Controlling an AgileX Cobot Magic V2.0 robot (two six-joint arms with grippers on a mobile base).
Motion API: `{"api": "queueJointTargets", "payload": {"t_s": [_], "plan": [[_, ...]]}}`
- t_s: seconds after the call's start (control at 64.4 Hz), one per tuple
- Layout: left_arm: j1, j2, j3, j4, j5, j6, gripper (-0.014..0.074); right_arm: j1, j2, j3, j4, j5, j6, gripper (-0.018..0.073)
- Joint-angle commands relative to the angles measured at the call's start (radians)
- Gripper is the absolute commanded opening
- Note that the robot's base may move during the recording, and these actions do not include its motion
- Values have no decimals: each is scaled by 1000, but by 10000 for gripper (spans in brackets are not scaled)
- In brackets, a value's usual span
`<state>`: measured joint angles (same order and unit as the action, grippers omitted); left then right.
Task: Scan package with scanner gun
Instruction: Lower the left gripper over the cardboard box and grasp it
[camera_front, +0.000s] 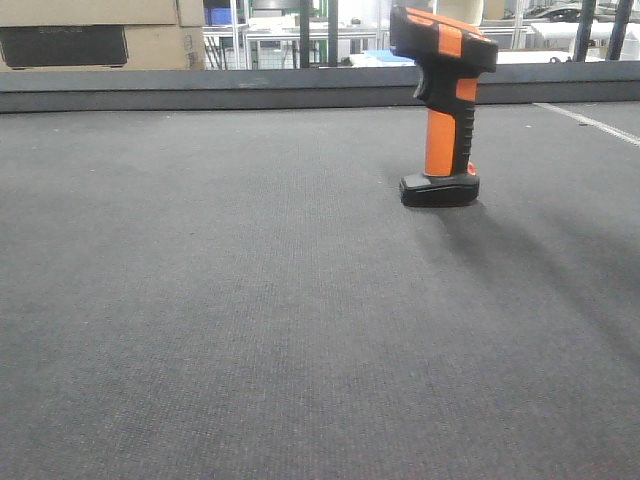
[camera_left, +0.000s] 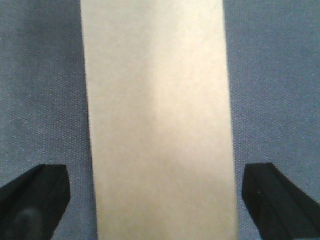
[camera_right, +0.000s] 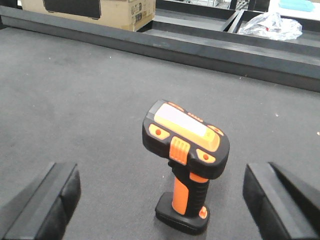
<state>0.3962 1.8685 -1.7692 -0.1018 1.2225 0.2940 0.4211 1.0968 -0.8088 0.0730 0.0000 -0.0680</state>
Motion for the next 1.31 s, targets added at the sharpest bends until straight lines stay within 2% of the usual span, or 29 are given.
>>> {"api": "queueJointTargets", "payload": {"t_s": [0.0,0.093,0.155,0.249,0.435,0.559,0.637,0.824,1.103,1.196,1.29], "plan": [[-5,9,-8,-9,-1,2,600,0,0,-9,-8,-31,-1,569],[-5,10,-8,-9,-1,2,568,0,0,-9,-8,-31,-1,569],[-5,8,-8,-9,-1,2,501,0,0,-9,-8,-31,-1,569],[-5,4,-8,-9,-1,2,330,0,0,-9,-8,-31,-1,569],[-5,2,-10,-9,-11,2,-116,0,0,-9,-8,-31,-1,569],[-5,-10,-12,-11,-1,2,-111,0,-5,-9,-8,-33,-1,569],[-5,-35,-12,-43,-1,2,-111,0,-13,-9,-8,-33,-1,569],[-5,-125,-12,-248,-1,2,-111,0,-24,-9,-8,-18,-1,569],[-7,-192,-10,-648,-1,2,-111,0,-24,7,19,38,-1,569],[-17,-192,-8,-718,-1,2,-111,0,-15,64,37,-56,-1,569],[-35,-192,-8,-733,-1,2,-111,0,7,125,41,-181,-1,569]]}}
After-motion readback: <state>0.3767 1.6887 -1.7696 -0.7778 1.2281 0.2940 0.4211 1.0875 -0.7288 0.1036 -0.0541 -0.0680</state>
